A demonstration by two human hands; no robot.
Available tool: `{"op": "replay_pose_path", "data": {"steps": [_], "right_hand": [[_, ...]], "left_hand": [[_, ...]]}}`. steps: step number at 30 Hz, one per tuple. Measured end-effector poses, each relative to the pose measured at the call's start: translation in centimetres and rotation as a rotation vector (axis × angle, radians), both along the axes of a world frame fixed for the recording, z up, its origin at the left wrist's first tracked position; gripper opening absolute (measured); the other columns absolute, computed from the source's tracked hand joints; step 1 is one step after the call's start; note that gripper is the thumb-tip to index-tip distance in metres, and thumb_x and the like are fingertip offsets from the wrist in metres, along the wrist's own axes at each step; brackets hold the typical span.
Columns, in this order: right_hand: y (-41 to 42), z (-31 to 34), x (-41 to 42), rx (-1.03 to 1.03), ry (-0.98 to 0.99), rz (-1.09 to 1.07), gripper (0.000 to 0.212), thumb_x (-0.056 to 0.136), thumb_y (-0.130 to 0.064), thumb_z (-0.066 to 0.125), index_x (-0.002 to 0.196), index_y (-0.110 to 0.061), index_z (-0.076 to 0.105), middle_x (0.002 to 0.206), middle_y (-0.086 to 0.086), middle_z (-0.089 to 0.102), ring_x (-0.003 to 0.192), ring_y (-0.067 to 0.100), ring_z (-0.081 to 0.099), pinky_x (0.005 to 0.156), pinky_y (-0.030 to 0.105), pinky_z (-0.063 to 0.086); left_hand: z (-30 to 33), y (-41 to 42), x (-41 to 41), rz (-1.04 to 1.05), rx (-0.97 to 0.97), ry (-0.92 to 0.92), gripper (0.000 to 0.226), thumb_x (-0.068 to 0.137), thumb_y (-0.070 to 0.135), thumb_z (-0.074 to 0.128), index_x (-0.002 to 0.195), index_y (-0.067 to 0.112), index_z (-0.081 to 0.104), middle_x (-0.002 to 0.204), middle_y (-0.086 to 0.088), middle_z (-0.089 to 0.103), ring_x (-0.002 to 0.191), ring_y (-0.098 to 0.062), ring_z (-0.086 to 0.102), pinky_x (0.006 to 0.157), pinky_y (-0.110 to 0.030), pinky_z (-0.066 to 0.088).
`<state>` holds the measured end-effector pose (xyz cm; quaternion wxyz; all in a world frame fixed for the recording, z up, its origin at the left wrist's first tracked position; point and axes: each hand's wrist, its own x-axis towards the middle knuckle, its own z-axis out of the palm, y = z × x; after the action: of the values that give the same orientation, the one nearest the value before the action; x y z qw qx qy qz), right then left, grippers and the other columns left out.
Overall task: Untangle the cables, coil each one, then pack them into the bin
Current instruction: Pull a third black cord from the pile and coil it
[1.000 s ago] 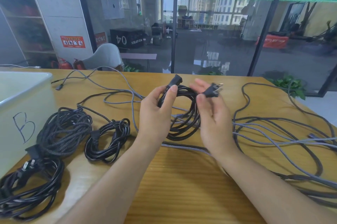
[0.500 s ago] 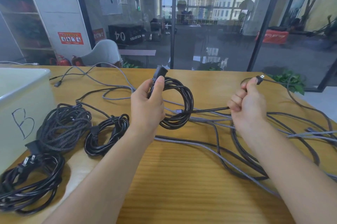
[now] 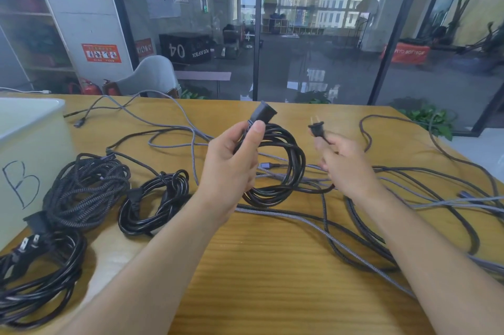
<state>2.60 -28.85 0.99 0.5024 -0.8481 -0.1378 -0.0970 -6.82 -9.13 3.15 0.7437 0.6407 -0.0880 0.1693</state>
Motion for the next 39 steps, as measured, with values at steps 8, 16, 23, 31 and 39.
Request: {"op": "replay_pose_path", "data": {"steps": [8,16,23,31,39], "right_hand": [[1.2,-0.8,-0.8,0.156,0.127,0.191,0.008,0.098,-0.018,0.071,0.104,-0.023,0.075,0.098,0.004,0.077,0.064,0.011,0.058,0.062,0.017,0.048],[1.4,-0.4,-1.8,0.404,0.403,0.597,0.042,0.097,-0.024,0.039,0.12,-0.004,0.068,0.115,0.015,0.072,0.099,0.031,0.047,0.07,0.038,0.034],[2.6,-0.3,-3.1,0.214,0.292,0.591,0.029,0.074,-0.014,0.085,0.094,-0.018,0.065,0.095,0.001,0.066,0.095,0.019,0.064,0.094,0.034,0.051],[4.2,0.0,-4.4,0.336,-0.018,0.305,0.034,0.093,-0.037,0.069,0.124,-0.024,0.068,0.093,-0.001,0.079,0.094,0.012,0.076,0.091,0.029,0.059],[3.5,1.2,-3.6,0.732,0.076,0.162,0.042,0.104,-0.047,0.045,0.092,-0.012,0.062,0.101,0.005,0.079,0.109,0.021,0.074,0.107,0.043,0.051]], "left_hand": [[0.3,0.1,-0.2,0.0,-0.012,0.026,0.042,0.106,0.035,0.053,0.066,0.038,0.063,0.059,0.003,0.021,0.054,-0.019,0.011,0.043,-0.026,0.013],[0.2,0.5,0.1,0.08,-0.004,0.026,0.041,0.106,0.035,0.055,0.065,0.032,0.057,0.062,-0.001,0.019,0.053,-0.017,0.013,0.043,-0.026,0.012],[-0.5,0.3,0.5,0.127,0.003,0.038,0.04,0.106,0.039,0.056,0.068,0.027,0.048,0.062,-0.001,0.017,0.051,-0.016,0.014,0.042,-0.023,0.015],[-0.8,0.1,0.7,0.162,0.039,0.029,0.042,0.106,0.039,0.055,0.064,0.036,0.061,0.059,0.001,0.023,0.049,-0.016,0.017,0.045,-0.026,0.017],[-1.2,0.7,1.0,0.199,0.065,0.045,0.039,0.106,0.042,0.055,0.068,0.033,0.058,0.061,-0.001,0.025,0.051,-0.017,0.019,0.047,-0.028,0.018]]}}
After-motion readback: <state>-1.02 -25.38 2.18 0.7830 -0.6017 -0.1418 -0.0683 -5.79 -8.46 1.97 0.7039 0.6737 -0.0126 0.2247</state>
